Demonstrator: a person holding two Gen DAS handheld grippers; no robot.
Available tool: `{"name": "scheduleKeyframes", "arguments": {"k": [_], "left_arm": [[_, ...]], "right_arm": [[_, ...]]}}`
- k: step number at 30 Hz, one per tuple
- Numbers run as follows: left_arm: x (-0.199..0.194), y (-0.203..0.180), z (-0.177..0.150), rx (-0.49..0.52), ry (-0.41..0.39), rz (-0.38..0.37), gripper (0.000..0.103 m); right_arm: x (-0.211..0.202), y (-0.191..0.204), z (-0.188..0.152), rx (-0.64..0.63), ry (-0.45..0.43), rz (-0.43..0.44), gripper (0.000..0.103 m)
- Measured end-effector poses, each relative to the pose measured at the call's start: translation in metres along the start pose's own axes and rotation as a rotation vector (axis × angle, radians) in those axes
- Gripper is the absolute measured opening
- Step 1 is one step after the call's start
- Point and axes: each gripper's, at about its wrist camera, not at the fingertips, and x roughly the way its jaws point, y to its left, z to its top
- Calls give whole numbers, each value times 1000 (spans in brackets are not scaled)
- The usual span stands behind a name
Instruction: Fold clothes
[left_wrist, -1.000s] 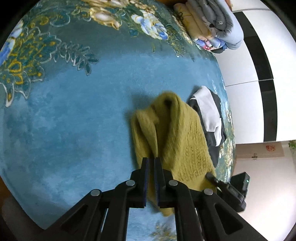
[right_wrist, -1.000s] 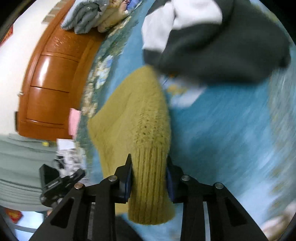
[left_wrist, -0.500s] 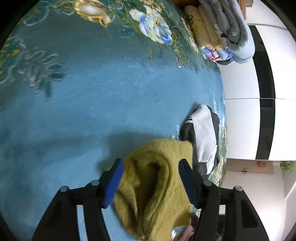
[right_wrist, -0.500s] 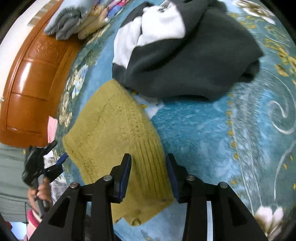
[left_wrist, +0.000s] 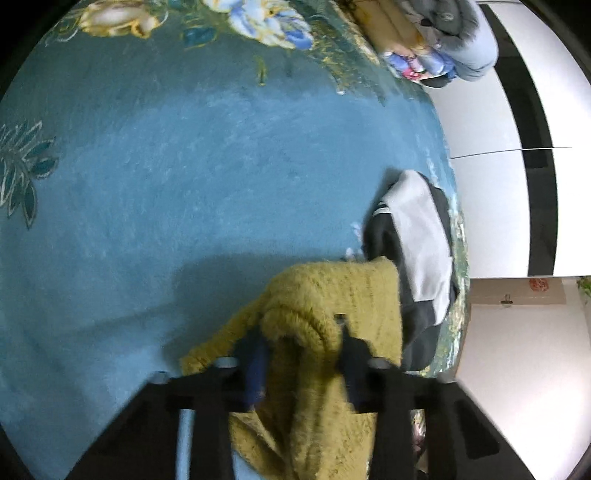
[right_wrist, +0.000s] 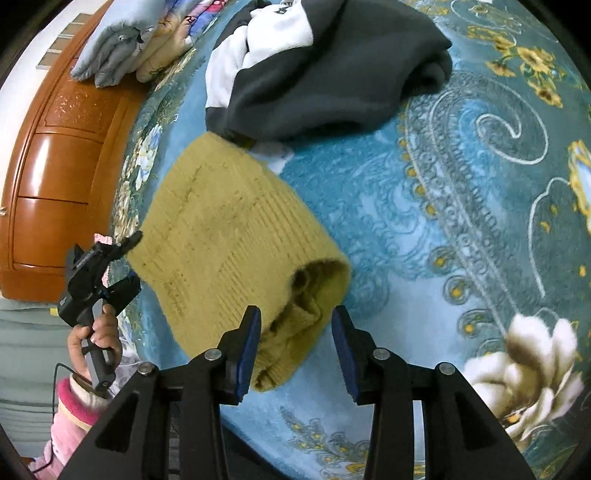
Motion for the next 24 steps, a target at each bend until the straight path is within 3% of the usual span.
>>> {"name": "scheduleKeyframes", "arguments": {"k": [5,6,8,10,13,20,24], "left_arm": [[-29,0,-19,-136,14,-171,19],[-31,8,-22,-163,13,-166,19],[-27,29,-25,-182,12,-69,19],[-20,51,-27,-220,21,-21,19],[-16,77,-33,-305,12,-85,20],[-13,73,-33,-231,4,-57,23],[-13,80,-32,-252,9,-82,24]], "right_arm": [[-8,29,-3,-128,-11,16,41],[-9,33,-4,-149,-12,17,42],[-10,38,-6,-172,-11,11,46],[-6,41,-8,-187,0,15,46],[0,44,-10,-185,10,17,46],[21,64,-12,-158,20,110,46],[56,72,-17,-148,76,86,46]]}}
